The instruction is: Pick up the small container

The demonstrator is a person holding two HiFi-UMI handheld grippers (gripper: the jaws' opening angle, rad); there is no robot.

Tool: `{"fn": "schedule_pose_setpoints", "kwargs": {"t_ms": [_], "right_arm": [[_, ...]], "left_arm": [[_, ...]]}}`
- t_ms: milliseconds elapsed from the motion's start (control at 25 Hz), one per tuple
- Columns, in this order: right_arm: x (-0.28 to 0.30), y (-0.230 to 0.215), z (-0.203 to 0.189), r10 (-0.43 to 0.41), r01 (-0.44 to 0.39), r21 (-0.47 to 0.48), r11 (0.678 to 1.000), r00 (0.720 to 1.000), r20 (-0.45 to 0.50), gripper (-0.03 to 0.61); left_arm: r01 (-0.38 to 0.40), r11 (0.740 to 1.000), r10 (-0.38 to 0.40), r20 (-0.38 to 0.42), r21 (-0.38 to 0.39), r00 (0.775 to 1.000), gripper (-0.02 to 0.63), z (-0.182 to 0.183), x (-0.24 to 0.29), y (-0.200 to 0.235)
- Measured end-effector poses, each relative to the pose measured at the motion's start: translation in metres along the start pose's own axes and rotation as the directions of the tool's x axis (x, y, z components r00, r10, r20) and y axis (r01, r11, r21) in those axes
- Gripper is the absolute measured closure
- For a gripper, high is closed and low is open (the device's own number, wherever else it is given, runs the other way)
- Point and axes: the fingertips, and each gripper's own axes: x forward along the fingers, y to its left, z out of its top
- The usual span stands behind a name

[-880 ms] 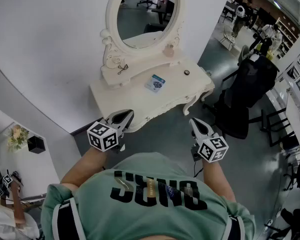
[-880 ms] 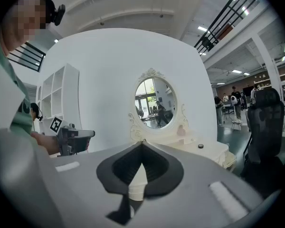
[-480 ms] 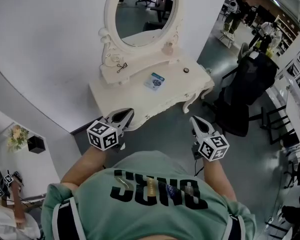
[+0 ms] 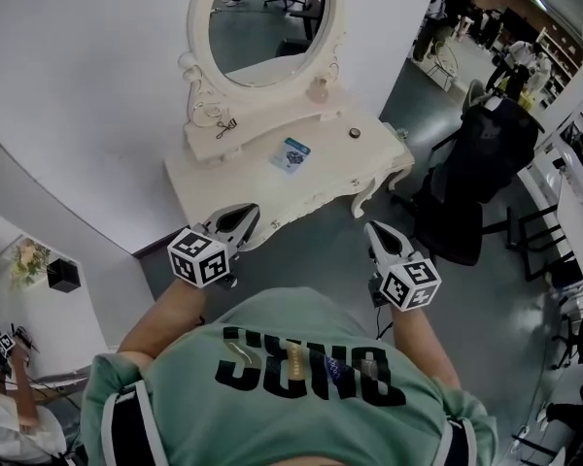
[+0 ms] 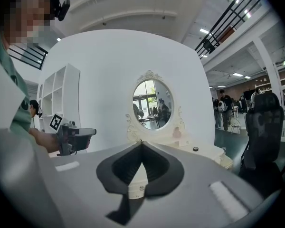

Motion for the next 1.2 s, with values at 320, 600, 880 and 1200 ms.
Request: {"fn": "schedule_pose_setpoints", "kwargs": {"t_ms": [320, 600, 880, 1200], "right_arm": [[-0.004, -0.047, 0.013, 0.023, -0.023, -0.018, 1.0, 1.0, -0.015, 0.569], [-0.003, -0.08, 0.017, 0.058, -0.059, -0.03, 0.998, 0.998, -0.015, 0.569], [0.032, -0.106, 0.009, 0.06, -0.06, -0.001, 0.998, 0.998, -0.026, 0.569], [0.127, -0.147, 0.022, 0.003, -0.003, 0.011, 1.0, 1.0, -0.004, 0.569]], "left_arm": [[-0.063, 0.998, 0.063, 0.039, 0.002, 0.997, 0.614, 0.01, 0.039, -0.016], [-0.096, 0.995, 0.096, 0.048, -0.002, 0.994, 0.614, 0.005, 0.067, -0.029], [-0.088, 0.996, 0.088, 0.014, 0.007, 0.996, 0.614, 0.001, 0.099, -0.005], [-0.01, 1.0, 0.01, 0.001, 0.014, 1.0, 0.614, 0.025, 0.178, 0.089]]}}
